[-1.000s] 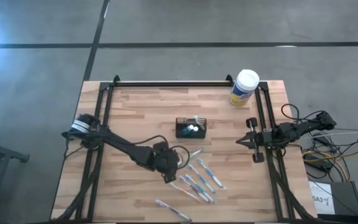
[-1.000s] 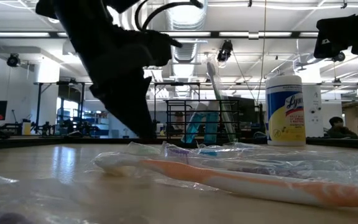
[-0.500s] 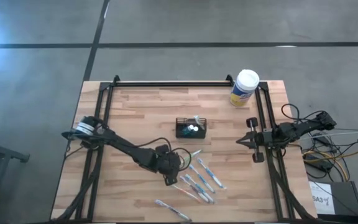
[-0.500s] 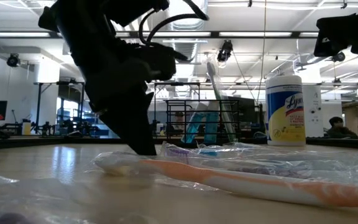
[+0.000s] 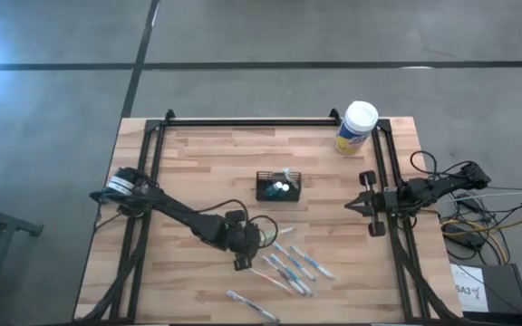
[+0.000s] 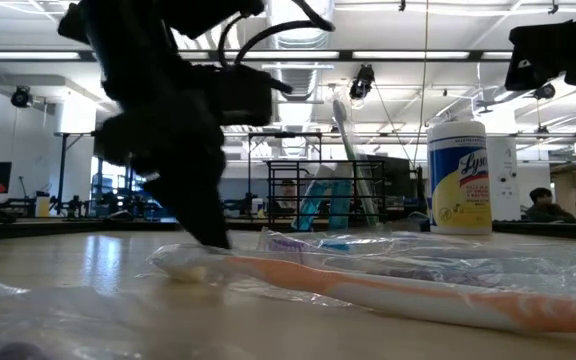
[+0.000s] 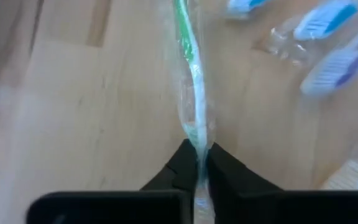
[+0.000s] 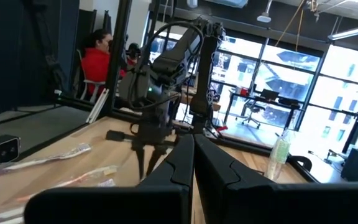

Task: Pick & Place toothbrushing station
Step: Put the green toothbrush into the black wire organizer

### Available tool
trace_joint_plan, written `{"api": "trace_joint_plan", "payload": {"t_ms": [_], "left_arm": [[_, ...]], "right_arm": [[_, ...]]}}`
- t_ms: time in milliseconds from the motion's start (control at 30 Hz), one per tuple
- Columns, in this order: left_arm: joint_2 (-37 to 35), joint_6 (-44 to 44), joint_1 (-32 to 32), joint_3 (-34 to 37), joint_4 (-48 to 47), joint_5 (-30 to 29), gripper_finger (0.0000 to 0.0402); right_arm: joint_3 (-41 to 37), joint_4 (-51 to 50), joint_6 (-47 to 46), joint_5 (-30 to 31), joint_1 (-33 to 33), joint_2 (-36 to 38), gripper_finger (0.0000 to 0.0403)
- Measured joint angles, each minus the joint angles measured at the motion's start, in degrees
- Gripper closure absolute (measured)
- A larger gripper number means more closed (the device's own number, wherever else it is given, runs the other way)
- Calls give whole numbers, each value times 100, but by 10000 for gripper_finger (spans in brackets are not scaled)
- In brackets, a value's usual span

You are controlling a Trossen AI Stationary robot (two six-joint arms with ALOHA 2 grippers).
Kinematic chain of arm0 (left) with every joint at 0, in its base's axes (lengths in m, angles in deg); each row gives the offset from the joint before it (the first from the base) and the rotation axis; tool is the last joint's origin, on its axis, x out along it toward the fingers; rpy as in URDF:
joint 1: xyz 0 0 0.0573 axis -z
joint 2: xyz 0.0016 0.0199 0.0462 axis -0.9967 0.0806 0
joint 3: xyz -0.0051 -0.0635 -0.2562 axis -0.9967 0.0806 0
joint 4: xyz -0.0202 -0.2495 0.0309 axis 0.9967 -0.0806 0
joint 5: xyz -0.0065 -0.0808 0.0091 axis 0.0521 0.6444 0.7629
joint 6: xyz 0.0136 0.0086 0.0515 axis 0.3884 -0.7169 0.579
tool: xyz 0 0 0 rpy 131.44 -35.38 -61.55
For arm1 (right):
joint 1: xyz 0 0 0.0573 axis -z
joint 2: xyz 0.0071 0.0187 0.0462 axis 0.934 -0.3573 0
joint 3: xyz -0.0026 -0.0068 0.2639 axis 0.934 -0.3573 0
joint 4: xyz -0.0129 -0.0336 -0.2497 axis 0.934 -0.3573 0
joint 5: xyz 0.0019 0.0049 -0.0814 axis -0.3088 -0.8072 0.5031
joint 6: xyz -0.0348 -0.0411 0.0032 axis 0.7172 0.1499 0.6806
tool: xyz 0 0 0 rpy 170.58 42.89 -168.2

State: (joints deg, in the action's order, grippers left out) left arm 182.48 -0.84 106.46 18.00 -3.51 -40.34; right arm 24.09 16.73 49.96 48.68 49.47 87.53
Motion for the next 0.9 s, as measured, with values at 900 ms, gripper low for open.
{"api": "trace_joint_plan", "payload": {"t_ms": [900], "left_arm": [[-2098,-72,629,-1135,-3692,-1469,387]], "right_arm": [[460,-231,-344,2103,0,-413,394]]}}
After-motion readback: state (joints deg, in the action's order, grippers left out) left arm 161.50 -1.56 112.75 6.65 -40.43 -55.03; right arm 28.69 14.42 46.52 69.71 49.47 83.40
